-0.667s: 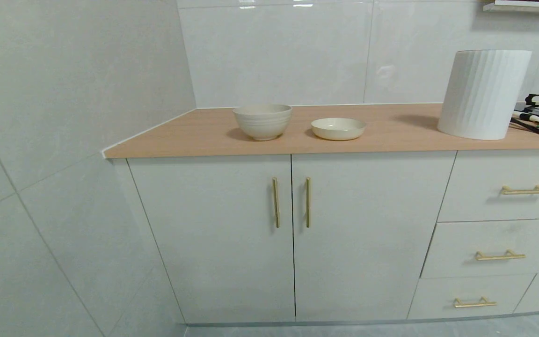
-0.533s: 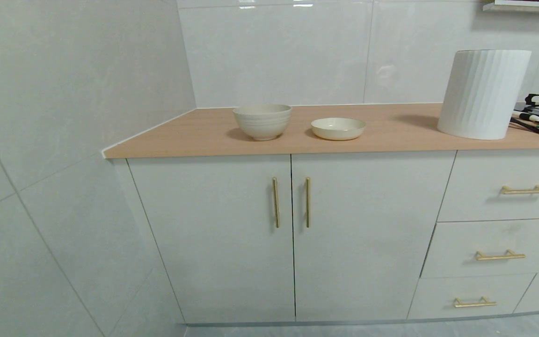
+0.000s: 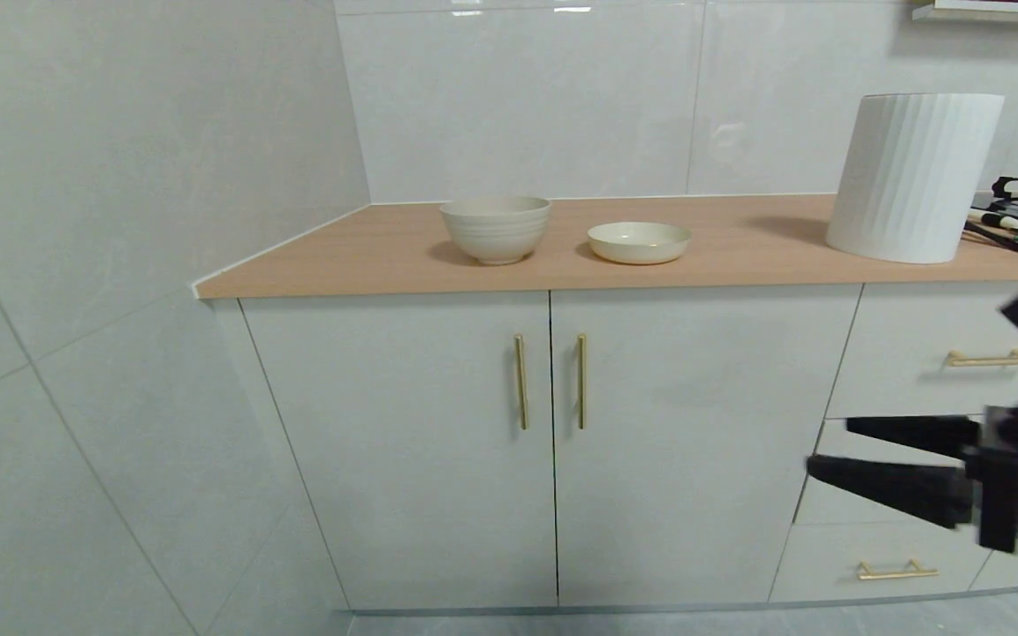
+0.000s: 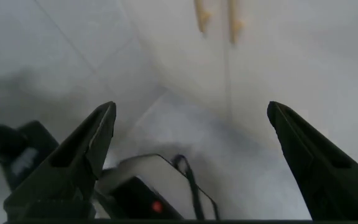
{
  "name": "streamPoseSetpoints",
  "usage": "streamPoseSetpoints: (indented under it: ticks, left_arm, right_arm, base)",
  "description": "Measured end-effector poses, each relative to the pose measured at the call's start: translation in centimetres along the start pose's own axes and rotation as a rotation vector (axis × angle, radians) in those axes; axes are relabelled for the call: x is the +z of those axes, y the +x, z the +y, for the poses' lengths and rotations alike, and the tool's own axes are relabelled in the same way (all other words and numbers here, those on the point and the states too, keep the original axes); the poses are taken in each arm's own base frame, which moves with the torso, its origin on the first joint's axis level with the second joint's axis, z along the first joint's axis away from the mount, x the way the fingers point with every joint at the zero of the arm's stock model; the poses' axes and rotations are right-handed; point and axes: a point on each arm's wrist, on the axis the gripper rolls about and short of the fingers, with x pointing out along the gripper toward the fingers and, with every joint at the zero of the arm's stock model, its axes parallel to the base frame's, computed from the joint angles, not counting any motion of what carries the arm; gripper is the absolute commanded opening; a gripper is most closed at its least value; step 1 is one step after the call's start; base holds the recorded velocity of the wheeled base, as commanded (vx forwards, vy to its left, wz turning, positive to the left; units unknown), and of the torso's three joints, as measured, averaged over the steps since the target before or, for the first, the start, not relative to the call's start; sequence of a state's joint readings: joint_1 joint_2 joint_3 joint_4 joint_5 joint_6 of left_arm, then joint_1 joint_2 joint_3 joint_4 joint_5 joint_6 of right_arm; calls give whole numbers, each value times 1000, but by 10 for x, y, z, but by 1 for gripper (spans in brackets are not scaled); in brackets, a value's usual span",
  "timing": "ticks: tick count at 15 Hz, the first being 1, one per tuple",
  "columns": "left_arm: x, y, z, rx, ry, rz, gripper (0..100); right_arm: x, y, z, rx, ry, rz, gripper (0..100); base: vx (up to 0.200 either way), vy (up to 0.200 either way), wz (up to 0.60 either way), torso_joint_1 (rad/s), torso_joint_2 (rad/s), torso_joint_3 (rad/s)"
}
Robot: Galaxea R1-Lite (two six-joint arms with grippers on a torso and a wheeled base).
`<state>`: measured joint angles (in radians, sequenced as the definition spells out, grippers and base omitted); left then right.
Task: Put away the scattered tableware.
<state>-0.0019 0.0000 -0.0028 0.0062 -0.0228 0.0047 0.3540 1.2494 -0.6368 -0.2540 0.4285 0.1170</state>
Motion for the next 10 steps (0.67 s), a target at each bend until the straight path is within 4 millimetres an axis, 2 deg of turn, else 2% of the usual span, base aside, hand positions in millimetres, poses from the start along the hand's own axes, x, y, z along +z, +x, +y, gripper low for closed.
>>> streamPoseSetpoints:
  ticks: [2, 4, 10]
  left_arm:
    - [0, 0, 0, 0, 0, 0, 100]
    - [0, 0, 0, 0, 0, 0, 100]
    - [0, 0, 0, 0, 0, 0, 100]
  right_arm:
    - [27, 43, -3, 56, 21, -5, 100]
    - [42, 82, -7, 86, 34, 7, 100]
    - [49, 164, -25, 110, 49, 57, 100]
  base:
    - [0, 0, 0, 0, 0, 0]
    - [0, 0, 0, 0, 0, 0]
    - [0, 0, 0, 0, 0, 0]
